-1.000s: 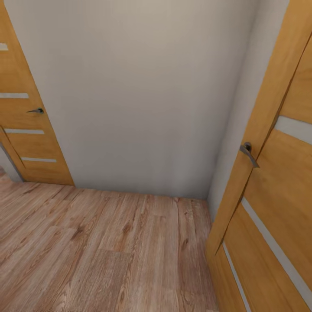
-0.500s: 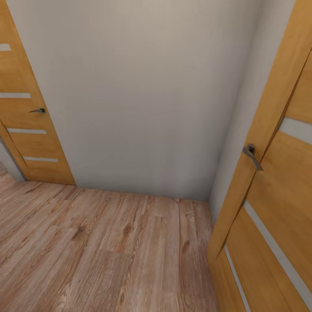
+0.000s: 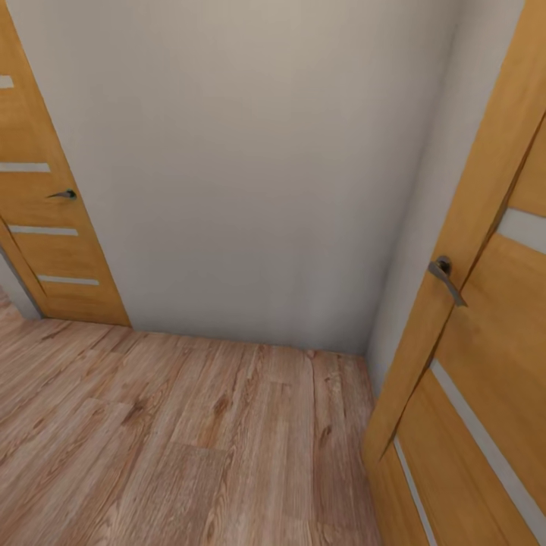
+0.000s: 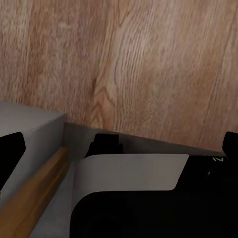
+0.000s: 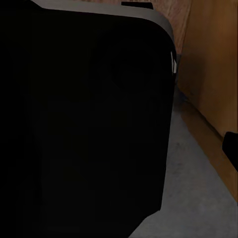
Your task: Move the two storage containers from the living room to the garage. In the garage, place one container on the floor and stack the other container on top of it (either order is fine).
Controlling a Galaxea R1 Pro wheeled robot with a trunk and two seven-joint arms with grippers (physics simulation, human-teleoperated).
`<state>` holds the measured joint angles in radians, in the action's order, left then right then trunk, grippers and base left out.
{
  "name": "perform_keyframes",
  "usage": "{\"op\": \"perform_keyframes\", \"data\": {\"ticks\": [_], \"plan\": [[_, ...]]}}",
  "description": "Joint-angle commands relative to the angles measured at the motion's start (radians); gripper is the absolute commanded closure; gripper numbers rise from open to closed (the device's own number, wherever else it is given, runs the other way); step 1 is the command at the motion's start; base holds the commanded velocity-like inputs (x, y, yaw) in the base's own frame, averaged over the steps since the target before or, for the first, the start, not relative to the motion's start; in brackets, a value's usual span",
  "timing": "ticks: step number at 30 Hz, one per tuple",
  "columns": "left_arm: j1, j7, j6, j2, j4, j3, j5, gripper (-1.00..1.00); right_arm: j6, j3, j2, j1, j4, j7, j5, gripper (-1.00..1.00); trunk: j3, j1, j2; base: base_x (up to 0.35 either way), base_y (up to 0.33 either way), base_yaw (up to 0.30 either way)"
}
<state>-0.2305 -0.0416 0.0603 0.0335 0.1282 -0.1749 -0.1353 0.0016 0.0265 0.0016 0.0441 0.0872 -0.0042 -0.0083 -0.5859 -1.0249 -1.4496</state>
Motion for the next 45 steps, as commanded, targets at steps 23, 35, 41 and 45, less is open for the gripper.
{"op": "perform_keyframes", "data": {"ticks": [23,35,41,45], "plan": [[-0.001,-0.003,0.003,0.000,-0.001,-0.008,-0.010,-1.00,0.000,0.003,0.000,0.000,0.000,0.000,-0.001,-1.00,-0.001,0.000,0.000,0.129,0.000,0.000],[-0.001,-0.003,0.003,0.000,-0.001,-0.008,-0.010,-1.00,0.000,0.003,0.000,0.000,0.000,0.000,-0.001,-1.00,-0.001,0.000,0.000,0.237,0.000,0.000],[-0.001,-0.003,0.003,0.000,-0.001,-0.008,-0.010,-1.00,0.000,0.003,0.000,0.000,0.000,0.000,-0.001,-1.00,-0.001,0.000,0.000,0.240,0.000,0.000],[-0.001,-0.003,0.003,0.001,-0.001,-0.008,-0.010,-1.00,0.000,0.003,0.000,0.001,0.000,0.000,-0.001,-1.00,-0.001,0.000,0.000,0.240,0.000,0.000]]}}
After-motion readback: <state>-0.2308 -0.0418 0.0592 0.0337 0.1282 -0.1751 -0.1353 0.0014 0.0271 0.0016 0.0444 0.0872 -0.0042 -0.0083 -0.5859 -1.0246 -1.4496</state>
